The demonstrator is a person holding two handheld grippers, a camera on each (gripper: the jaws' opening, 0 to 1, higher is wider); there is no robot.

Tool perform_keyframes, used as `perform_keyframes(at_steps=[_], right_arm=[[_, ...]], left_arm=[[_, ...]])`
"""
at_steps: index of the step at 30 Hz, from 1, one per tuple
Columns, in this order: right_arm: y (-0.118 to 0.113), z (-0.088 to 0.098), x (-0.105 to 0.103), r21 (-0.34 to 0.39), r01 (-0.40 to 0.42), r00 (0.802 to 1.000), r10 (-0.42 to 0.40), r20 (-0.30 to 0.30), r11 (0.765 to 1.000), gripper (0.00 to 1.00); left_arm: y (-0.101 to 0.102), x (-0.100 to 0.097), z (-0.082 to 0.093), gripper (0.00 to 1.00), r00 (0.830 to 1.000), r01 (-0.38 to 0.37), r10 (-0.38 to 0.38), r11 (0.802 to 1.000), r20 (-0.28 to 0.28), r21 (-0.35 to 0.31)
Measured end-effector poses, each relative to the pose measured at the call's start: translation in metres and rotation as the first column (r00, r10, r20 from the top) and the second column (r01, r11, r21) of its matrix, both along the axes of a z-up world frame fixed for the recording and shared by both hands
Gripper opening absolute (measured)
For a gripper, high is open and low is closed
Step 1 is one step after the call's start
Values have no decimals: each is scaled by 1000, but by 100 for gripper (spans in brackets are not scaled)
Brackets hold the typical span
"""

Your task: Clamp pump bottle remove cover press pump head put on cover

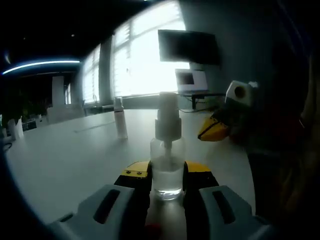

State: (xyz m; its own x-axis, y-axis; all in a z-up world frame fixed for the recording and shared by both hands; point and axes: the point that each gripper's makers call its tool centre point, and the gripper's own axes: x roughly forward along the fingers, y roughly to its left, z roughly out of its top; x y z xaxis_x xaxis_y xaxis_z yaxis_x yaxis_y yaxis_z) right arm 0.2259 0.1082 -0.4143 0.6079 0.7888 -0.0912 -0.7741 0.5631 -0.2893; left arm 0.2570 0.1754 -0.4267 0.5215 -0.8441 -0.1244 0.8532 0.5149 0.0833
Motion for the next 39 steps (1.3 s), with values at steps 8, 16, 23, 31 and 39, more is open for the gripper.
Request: perform_keyframes(at_steps=[8, 16, 23, 31, 39], right_arm=[[-8, 3, 5, 77, 25, 999, -21, -51, 997, 0], [-8, 3, 5, 89, 21, 998, -15, -59, 996, 0], [-5, 1, 2, 75, -3, 998, 8, -62, 997, 0], [-9, 3, 5, 107, 19, 997, -12, -71, 994, 0], [-8, 4, 6, 101, 32, 998, -26, -59, 994, 0]], left_arm=[[1, 0, 0, 15, 1000, -1, 1, 1000, 0, 1], [0, 0, 0, 15, 1000, 0, 0, 1000, 2, 3], [0, 0, 0, 15, 1000, -1, 1, 1000, 1, 4], [0, 0, -1, 15, 1000, -2, 2, 1000, 1, 5], [1, 1, -1, 15, 1000, -2, 2, 1000, -1, 5]])
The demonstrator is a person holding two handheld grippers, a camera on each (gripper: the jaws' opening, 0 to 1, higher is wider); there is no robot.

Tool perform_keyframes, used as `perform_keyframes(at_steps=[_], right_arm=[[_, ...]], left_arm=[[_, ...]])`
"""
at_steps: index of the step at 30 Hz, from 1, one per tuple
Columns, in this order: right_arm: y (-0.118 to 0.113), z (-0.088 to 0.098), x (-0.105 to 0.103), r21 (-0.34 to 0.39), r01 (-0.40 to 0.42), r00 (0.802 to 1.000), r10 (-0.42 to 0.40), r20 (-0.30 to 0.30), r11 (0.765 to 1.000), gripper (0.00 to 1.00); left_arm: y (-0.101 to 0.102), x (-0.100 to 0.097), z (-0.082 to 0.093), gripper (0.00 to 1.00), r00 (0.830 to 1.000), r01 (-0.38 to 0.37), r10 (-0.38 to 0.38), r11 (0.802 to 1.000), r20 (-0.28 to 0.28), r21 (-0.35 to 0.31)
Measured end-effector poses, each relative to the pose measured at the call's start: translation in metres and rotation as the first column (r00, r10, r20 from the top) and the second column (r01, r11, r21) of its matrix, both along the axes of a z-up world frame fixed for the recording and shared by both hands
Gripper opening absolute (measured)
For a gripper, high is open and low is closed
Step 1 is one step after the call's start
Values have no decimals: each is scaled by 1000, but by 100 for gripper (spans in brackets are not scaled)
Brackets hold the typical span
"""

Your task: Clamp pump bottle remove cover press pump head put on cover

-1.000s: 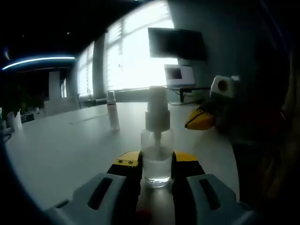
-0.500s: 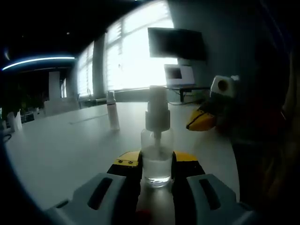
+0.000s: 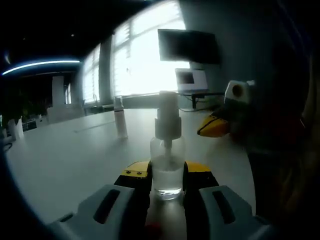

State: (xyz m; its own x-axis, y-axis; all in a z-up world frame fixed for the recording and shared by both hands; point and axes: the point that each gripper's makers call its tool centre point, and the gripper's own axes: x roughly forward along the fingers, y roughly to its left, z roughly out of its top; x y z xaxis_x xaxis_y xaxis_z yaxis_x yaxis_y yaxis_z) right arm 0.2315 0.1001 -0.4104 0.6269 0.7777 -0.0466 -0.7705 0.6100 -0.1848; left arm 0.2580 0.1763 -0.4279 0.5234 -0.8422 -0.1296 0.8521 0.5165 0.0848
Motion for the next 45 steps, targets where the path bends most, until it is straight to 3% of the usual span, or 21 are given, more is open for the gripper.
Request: perform_keyframes(at_steps=[26, 45], right_arm=[[1, 0, 3, -36, 26, 1000, -26, 6, 999, 3], [-7, 23, 13, 14, 98, 994, -98, 39, 995, 10]], left_arm=[[-1, -1, 0, 15, 1000, -2, 2, 1000, 2, 4], [0, -1, 0, 15, 1000, -2, 2, 1000, 3, 4]])
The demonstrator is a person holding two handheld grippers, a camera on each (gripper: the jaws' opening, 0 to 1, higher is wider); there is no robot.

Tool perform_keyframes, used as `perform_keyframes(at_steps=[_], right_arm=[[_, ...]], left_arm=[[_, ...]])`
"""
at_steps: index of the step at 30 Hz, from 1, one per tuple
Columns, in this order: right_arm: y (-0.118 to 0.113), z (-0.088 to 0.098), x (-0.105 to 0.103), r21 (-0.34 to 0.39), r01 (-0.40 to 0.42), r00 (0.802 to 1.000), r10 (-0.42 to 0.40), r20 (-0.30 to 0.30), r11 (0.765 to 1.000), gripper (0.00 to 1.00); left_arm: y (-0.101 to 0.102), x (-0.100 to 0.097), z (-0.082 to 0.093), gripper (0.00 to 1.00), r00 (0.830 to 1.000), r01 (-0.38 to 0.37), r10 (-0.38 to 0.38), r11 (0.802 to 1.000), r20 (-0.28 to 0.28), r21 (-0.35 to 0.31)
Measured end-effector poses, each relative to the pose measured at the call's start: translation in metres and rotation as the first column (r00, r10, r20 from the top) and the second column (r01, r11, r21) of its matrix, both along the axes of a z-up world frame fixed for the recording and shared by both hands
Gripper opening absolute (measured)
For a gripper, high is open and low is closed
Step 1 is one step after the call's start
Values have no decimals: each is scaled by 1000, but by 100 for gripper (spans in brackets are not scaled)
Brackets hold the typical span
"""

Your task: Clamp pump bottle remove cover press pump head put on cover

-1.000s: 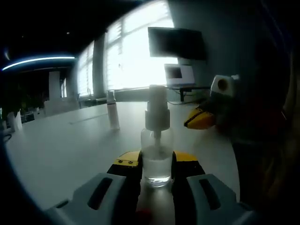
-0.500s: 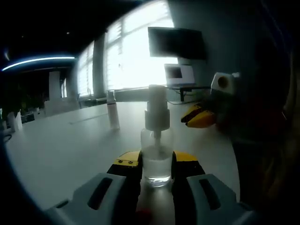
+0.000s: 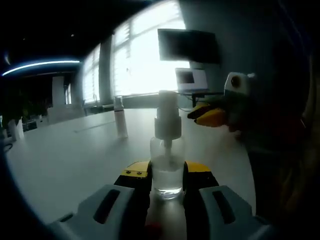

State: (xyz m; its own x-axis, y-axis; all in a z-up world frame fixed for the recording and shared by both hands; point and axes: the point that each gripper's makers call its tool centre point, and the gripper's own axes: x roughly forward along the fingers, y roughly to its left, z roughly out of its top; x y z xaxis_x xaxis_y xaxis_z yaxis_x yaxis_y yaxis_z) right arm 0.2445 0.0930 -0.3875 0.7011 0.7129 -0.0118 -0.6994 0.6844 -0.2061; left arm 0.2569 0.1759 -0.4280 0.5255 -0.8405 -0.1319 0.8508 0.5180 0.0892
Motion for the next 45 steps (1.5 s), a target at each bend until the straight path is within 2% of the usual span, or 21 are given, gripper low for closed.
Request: perform_keyframes(at_steps=[8, 13, 23, 33, 37, 45], right_arm=[[-17, 12, 16, 51, 88, 996, -90, 29, 995, 12], [-29, 19, 26, 97, 159, 986, -164, 41, 982, 13], [-41, 20, 42, 115, 255, 964, -262, 47, 960, 20], [-42, 11, 59, 70, 305, 951, -308, 29, 950, 23], [-46, 4, 68, 35, 335, 942, -335, 12, 942, 25], [-47, -7, 81, 17, 348, 937, -347, -32, 937, 27]], left_arm=[[0, 0, 0, 15, 1000, 1, -1, 1000, 0, 0], [1, 0, 0, 15, 1000, 1, -1, 1000, 1, 0], [1, 0, 0, 15, 1000, 1, -1, 1000, 4, 2], [0, 0, 0, 15, 1000, 2, -2, 1000, 5, 2], [0, -1, 0, 15, 1000, 2, -3, 1000, 6, 3], [0, -1, 0, 15, 1000, 3, -3, 1000, 6, 3]])
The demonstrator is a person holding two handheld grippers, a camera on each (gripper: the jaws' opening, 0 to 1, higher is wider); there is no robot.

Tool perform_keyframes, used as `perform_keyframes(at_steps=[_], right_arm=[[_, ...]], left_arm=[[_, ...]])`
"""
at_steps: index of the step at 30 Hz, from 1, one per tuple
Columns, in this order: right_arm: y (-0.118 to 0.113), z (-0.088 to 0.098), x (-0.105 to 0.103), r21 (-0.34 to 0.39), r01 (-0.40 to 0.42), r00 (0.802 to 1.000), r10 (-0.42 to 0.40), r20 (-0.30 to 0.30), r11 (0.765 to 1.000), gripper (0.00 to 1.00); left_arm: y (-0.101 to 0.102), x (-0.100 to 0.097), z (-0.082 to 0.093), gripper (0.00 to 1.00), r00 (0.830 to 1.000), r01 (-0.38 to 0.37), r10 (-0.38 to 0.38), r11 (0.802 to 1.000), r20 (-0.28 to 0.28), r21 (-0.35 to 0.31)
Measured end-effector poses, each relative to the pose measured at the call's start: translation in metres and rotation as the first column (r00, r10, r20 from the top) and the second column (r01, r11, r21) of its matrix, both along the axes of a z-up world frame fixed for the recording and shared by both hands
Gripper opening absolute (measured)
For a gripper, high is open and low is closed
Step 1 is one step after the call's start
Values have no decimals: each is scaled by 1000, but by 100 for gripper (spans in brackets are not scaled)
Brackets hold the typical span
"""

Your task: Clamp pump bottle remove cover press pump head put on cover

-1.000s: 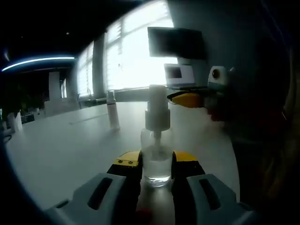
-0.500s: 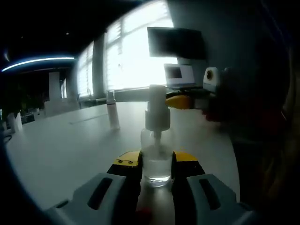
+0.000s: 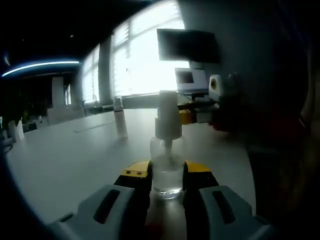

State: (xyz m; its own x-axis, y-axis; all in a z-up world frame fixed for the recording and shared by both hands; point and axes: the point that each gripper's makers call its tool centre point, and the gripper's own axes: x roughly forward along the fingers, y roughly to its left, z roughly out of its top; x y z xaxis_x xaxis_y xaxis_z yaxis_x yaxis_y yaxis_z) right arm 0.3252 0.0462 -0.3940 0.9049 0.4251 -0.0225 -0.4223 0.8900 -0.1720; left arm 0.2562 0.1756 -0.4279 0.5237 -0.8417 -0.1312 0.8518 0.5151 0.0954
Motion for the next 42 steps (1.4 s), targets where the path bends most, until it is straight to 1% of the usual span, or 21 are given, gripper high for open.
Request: perform_keyframes(at_steps=[8, 14, 17, 22, 24, 29, 33, 42], right_arm=[[0, -11, 8, 11, 21, 999, -20, -48, 1000, 30], [2, -16, 11, 20, 20, 998, -18, -60, 1000, 28], [1, -20, 11, 7, 23, 997, -22, -68, 1000, 28], [1, -23, 14, 9, 26, 997, -25, -76, 1000, 27], [1, -25, 15, -3, 29, 996, -29, -79, 1000, 27], [3, -28, 15, -6, 21, 995, -22, -96, 1000, 26], [-2, -28, 16, 3, 40, 994, -39, -101, 999, 26], [-2, -32, 18, 15, 47, 991, -45, -126, 999, 25]], left_arm=[[0, 0, 0, 15, 1000, 0, 0, 1000, -1, 0], [0, 0, 0, 15, 1000, 1, -1, 1000, -1, 0], [0, 0, 0, 15, 1000, 0, 0, 1000, -1, 0], [1, 1, -1, 15, 1000, 0, 0, 1000, 3, 2], [0, 0, 0, 15, 1000, 0, 0, 1000, 4, 2], [0, 0, 0, 15, 1000, -1, 1, 1000, 8, 4], [0, 0, 0, 15, 1000, -1, 1, 1000, 9, 5], [0, -1, 0, 15, 1000, -1, 1, 1000, 8, 5]])
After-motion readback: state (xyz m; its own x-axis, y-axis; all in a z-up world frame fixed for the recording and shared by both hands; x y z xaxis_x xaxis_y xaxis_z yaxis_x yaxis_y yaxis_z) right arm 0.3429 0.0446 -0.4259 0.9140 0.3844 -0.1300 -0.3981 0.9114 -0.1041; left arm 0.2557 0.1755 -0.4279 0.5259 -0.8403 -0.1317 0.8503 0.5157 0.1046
